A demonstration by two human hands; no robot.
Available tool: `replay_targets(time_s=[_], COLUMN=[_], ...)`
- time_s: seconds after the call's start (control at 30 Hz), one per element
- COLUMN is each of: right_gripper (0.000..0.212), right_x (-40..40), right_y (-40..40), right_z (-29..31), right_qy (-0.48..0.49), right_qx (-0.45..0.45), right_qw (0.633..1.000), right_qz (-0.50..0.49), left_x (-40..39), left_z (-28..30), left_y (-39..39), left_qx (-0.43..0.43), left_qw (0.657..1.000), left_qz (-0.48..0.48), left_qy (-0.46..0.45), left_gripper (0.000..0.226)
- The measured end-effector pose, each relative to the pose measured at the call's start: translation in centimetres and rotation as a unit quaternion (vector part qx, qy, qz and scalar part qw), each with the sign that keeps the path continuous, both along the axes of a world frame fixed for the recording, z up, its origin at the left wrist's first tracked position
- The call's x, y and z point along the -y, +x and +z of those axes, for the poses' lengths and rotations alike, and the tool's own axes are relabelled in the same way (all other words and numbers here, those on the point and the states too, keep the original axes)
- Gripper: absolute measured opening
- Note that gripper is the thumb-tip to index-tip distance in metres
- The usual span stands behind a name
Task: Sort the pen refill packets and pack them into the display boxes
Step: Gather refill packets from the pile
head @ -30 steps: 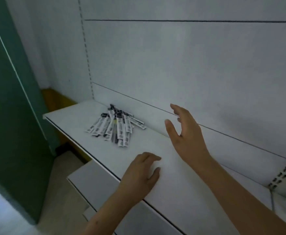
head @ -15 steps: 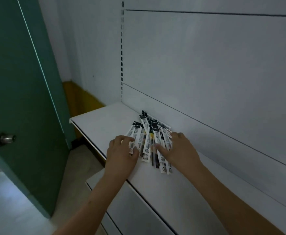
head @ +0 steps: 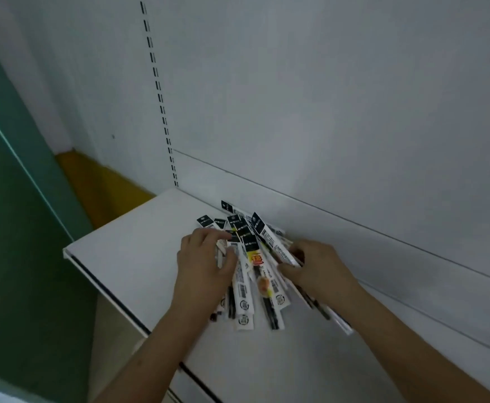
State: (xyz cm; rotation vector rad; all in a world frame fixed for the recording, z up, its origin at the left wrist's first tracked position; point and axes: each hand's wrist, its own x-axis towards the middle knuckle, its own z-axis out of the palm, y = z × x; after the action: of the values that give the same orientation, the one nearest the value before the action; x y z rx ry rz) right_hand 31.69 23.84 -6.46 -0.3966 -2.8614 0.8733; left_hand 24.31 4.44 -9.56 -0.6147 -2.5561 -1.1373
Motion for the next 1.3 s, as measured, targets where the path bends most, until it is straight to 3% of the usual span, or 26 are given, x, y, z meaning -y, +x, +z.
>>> replay_targets(time_s=[0.2,0.33,0.4,0.63,0.7,0.87,1.07,1.23,1.3], right_gripper=[0.027,0.023,0.018,0.01,0.005,0.022,0.011,0.021,0.026], right_x=[-0.7,0.3,1.1,2.0,1.3,-0.4,-1.7,-1.3,-1.2], right_y=[0.6,1.7,2.2,4.8,5.6,7.8,9.9,9.7,9.6], right_z=[0.9,1.4,1.4,2.1,2.6,3.3,-0.1,0.8,0.9], right_qy=[-0.03,-0.047,-0.039,-0.112,-0.093,0.03,0.016,-0.064,-0.098], right_qx=[-0.028,-0.07,-0.1,-0.188,-0.212,-0.193,-0.111,-0.2,-0.2], right_qw=[0.999,0.993,0.99,0.964,0.959,0.971,0.987,0.966,0.961], right_qz=[-0.033,-0.086,-0.092,-0.153,-0.162,-0.138,-0.111,-0.152,-0.163], left_x=[-2.5,-3.9,-4.6,-6.5,-7.4,-10.0,-10.4,-10.8,-11.0], left_z=[1.5,2.3,2.8,4.9,6.0,7.4,4.7,5.7,5.8], left_y=[-1.1,-1.2,-1.0,-0.4,0.2,1.7,2.4,2.6,2.6], left_qx=[0.151,0.32,0.354,0.336,0.283,0.196,0.25,0.245,0.24], left_qw=[0.974,0.909,0.884,0.84,0.843,0.85,0.848,0.821,0.813], left_qz=[-0.132,-0.196,-0.227,-0.33,-0.372,-0.437,-0.445,-0.468,-0.486], left_qy=[0.109,0.179,0.203,0.269,0.267,0.219,0.142,0.215,0.21], left_gripper=[0.019,0.031,0.03,0.026,0.022,0.022,0.024,0.046,0.045])
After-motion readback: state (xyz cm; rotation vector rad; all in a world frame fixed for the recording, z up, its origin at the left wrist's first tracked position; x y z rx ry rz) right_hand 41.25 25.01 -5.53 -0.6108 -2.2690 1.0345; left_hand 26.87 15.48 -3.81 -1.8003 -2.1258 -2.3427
